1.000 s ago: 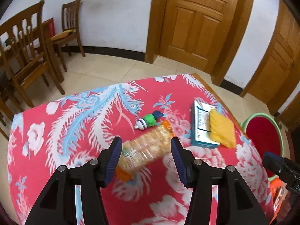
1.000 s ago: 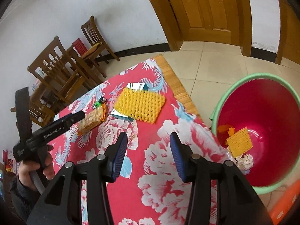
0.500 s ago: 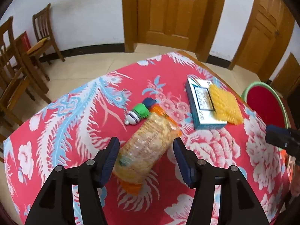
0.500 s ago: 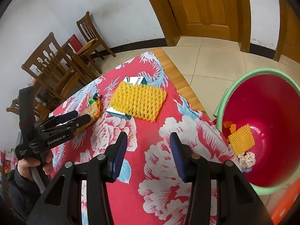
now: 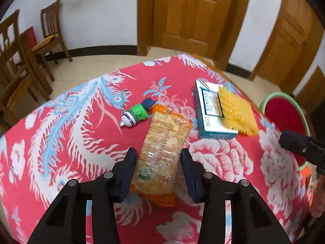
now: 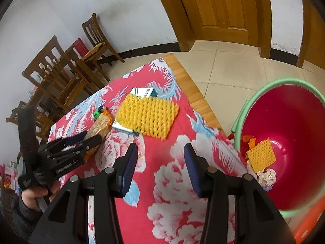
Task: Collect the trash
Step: 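Move the left tool to the snack packet and grasp it, then lift the snack packet with the left tool while the right tool grasps the yellow foam sleeve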
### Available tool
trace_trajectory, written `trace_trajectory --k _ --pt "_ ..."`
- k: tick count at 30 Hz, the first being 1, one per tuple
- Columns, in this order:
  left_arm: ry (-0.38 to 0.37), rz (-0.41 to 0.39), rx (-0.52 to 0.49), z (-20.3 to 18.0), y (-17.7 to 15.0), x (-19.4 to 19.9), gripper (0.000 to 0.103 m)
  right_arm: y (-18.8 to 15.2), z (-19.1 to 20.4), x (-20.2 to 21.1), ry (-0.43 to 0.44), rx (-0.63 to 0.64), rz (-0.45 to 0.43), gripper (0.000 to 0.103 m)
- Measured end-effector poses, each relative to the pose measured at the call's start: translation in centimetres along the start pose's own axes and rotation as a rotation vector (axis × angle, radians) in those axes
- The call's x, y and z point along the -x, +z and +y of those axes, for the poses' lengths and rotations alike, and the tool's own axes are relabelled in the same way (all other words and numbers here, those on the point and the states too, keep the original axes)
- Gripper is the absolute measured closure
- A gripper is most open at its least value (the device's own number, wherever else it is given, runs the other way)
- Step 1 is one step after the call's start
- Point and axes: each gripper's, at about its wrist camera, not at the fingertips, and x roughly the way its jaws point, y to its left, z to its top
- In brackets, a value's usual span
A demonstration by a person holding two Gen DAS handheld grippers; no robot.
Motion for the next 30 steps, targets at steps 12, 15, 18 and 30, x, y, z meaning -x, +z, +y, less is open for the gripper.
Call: trace_trajectory --k 12,15,18,30 --pt "0.004 -0.084 0.092 0.2 -1.2 0.5 0.060 1.8 0.1 -4.0 -0.021 -0.045 0.023 0.048" --pt "0.002 -0.101 0.105 0.2 -1.5 0.6 0.060 2.2 0.1 -5.1 -0.028 -0.053 0.040 0.049" --pt "-0.004 -0.104 0.110 0.3 -1.5 0.6 0.060 2.4 0.7 -5.5 -0.066 -0.010 0.027 0.058" --pt "0.001 -0.106 0.122 0.3 -1.6 0.8 0.061 1.9 1.1 -4.6 -0.040 0.029 -0.008 0.092"
